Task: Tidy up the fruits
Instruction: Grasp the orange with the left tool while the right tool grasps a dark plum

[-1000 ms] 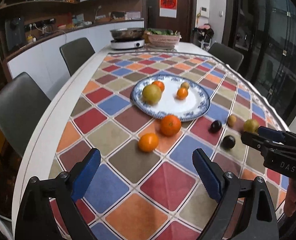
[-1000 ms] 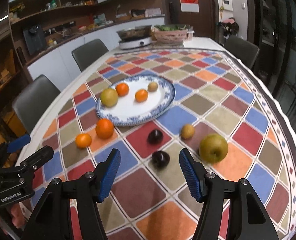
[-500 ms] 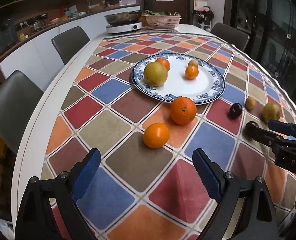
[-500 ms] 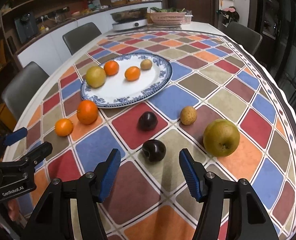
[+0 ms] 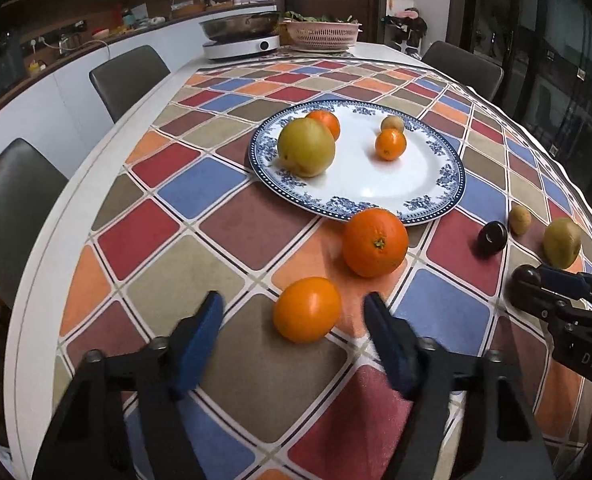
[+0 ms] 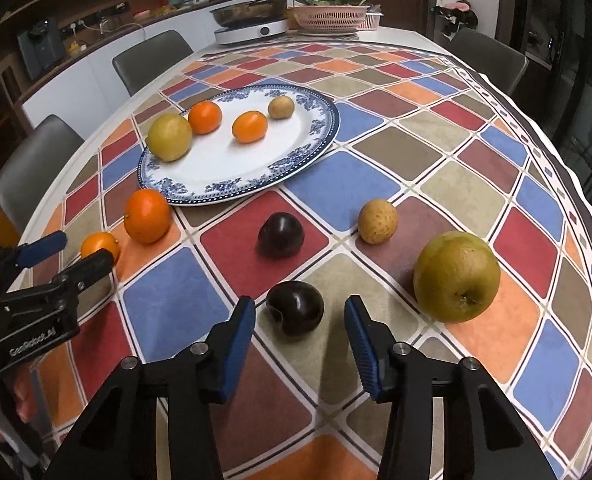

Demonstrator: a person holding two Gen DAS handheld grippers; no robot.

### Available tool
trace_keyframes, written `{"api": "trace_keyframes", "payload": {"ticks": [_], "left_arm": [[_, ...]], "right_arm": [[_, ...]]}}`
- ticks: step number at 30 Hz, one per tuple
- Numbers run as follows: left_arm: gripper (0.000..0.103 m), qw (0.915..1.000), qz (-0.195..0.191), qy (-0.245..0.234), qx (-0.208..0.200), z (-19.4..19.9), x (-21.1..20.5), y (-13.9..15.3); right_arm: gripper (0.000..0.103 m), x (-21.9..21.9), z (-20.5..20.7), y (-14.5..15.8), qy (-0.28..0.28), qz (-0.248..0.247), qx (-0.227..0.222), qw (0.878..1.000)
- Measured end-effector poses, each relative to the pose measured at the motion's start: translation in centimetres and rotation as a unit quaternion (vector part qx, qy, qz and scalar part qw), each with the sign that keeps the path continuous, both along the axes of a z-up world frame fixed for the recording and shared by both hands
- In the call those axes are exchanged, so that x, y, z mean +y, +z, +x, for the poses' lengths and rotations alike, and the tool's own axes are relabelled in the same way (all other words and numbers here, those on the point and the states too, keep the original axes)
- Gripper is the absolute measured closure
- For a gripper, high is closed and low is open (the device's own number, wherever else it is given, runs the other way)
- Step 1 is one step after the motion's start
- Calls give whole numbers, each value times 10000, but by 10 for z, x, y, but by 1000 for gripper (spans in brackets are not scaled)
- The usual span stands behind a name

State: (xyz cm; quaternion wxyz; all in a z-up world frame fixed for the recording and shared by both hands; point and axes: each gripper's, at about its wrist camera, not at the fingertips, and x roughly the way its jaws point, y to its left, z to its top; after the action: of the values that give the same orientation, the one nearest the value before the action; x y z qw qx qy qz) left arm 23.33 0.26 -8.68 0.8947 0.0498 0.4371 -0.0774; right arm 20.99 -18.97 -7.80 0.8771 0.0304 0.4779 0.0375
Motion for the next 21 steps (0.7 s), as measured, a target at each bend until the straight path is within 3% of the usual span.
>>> {"api": "trace_keyframes", "payload": {"ticks": [6, 9, 21], "left_arm": [[68, 9995, -183, -100, 229, 3, -3, -8], [68, 9990, -305, -148, 283, 3, -4, -8], [68, 9989, -377, -256, 126, -9, -5, 9]], "right_arm": [[67, -1, 2, -3, 31, 55, 32, 10000], [72, 0, 2, -3, 96, 110, 42, 9999], [72, 3, -3, 6, 211, 233, -89, 9995]]}}
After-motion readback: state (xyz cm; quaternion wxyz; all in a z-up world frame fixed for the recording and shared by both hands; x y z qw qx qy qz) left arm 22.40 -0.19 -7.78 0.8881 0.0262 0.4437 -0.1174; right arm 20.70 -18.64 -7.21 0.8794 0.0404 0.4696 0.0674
